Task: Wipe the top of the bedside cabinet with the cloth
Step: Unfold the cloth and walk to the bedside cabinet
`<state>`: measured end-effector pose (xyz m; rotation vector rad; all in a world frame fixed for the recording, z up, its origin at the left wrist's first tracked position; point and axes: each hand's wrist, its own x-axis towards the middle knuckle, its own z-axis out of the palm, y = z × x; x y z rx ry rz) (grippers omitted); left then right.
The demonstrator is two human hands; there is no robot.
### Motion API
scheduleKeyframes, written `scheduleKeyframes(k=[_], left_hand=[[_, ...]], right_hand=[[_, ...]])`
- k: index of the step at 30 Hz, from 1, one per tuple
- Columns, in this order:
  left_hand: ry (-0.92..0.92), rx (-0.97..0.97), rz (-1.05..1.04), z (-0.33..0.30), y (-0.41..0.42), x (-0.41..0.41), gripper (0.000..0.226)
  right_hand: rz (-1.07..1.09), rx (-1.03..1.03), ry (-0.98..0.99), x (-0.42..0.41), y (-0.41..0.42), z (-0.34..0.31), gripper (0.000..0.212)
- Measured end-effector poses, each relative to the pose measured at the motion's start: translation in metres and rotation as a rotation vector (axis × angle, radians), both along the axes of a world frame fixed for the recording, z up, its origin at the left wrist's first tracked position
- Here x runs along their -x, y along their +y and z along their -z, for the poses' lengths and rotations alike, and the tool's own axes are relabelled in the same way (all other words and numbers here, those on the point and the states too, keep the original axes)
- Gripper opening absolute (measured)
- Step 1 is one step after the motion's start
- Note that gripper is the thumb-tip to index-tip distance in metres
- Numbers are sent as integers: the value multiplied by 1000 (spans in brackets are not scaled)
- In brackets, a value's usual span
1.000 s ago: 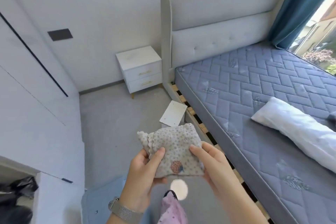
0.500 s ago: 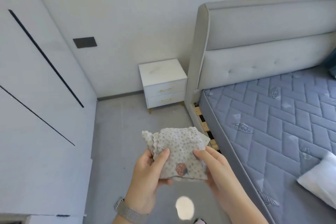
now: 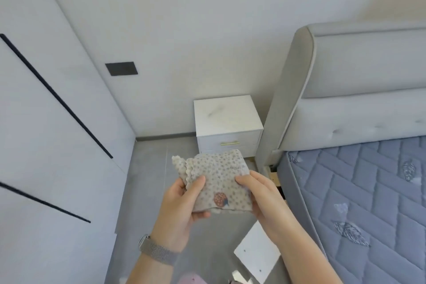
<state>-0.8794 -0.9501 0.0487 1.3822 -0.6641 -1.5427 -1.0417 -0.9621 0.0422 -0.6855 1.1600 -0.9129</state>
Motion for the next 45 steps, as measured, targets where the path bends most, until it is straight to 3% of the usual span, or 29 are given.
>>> scheduleKeyframes(k=[9, 14, 20, 26, 31, 36, 45], left_hand=[[-92, -4, -29, 28, -180, -66, 17], [-142, -12, -30, 38, -271, -96, 11], [-98, -61, 37, 56, -356, -75, 14], [-68, -82, 17, 83, -442, -27, 20], [-67, -161, -15, 130, -516, 20, 26], [-70, -148, 18, 183, -578, 45, 19], [-88, -127, -13, 366, -617, 48, 19]], right_hand=[[-56, -37, -22, -69, -189, 30, 14], [-45, -64, -76, -101, -274, 40, 20], [36, -76, -42, -78, -348, 52, 19], [-14, -113, -53, -22, -431, 81, 22], [-137, -218, -77, 35, -512, 131, 40], [-125, -250, -59, 67, -571, 188, 36], [-117, -213, -58, 57, -643, 371, 58]])
